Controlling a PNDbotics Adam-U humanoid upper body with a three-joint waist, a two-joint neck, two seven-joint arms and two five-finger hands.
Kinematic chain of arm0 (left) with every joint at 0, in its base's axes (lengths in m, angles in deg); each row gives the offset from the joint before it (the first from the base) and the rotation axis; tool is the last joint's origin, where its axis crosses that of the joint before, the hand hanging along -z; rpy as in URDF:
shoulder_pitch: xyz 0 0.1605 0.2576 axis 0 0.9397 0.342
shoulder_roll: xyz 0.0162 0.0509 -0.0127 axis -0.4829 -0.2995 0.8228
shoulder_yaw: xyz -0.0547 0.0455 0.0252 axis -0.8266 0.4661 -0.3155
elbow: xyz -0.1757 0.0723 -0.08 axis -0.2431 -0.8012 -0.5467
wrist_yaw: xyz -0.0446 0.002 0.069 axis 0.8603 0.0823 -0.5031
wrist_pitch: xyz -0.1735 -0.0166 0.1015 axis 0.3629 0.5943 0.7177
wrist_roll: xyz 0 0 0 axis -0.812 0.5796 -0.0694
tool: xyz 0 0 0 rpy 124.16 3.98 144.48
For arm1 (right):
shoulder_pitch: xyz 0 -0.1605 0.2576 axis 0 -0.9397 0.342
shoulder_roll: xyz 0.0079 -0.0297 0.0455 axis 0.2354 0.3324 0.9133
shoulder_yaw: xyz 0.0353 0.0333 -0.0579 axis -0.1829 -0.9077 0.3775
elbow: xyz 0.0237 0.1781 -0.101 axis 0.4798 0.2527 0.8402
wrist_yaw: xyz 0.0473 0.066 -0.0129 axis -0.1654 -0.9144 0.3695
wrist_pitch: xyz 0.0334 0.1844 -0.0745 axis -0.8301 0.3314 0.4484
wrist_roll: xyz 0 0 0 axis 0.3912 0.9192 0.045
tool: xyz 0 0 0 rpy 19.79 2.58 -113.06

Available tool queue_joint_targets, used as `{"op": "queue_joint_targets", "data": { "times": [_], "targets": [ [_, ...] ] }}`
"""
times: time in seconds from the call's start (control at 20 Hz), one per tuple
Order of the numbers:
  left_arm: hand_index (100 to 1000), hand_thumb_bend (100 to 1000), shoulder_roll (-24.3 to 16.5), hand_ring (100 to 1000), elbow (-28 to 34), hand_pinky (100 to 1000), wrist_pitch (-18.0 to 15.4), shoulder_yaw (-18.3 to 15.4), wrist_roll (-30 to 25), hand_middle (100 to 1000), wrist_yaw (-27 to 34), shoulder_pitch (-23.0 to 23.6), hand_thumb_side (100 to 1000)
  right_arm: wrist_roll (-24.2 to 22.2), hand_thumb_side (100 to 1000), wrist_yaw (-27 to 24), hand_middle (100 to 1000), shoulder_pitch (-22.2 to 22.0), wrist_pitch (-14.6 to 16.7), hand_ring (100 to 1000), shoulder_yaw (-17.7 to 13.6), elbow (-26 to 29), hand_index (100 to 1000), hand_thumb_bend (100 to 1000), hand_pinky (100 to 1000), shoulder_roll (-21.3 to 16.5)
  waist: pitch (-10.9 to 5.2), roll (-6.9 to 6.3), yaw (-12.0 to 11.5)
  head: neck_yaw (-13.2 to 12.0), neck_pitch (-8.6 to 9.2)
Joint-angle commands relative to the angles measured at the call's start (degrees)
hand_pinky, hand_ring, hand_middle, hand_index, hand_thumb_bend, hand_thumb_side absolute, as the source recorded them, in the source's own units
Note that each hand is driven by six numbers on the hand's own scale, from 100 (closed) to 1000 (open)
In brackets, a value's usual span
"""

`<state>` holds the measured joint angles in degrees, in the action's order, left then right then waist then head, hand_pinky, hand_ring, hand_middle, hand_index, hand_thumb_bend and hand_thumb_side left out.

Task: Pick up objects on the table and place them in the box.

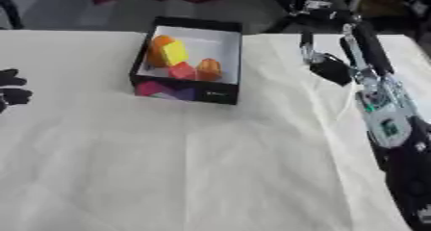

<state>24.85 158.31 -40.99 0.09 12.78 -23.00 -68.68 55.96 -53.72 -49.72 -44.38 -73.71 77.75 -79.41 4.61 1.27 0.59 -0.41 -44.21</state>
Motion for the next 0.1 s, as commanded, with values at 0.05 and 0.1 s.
{"op": "queue_joint_targets", "data": {
  "times": [0.05,0.1],
  "targets": [
    [788,210,-0.1,640,0.5,680,-1.4,-0.4,0.3,654,1.1,-0.2,981,0.0,660,-2.9,589,-2.1,-2.7,737,-1.7,3.3,799,100,789,2.2,-0.41,0.22,0.4,-0.6,0.09],
    [788,209,0.0,639,0.4,680,-1.6,-0.3,0.3,654,1.2,-0.1,982,-0.1,664,-3.7,588,-3.5,-3.5,736,-2.0,4.0,799,100,788,3.2,-0.39,0.17,0.5,-0.6,0.09]
  ]
}}
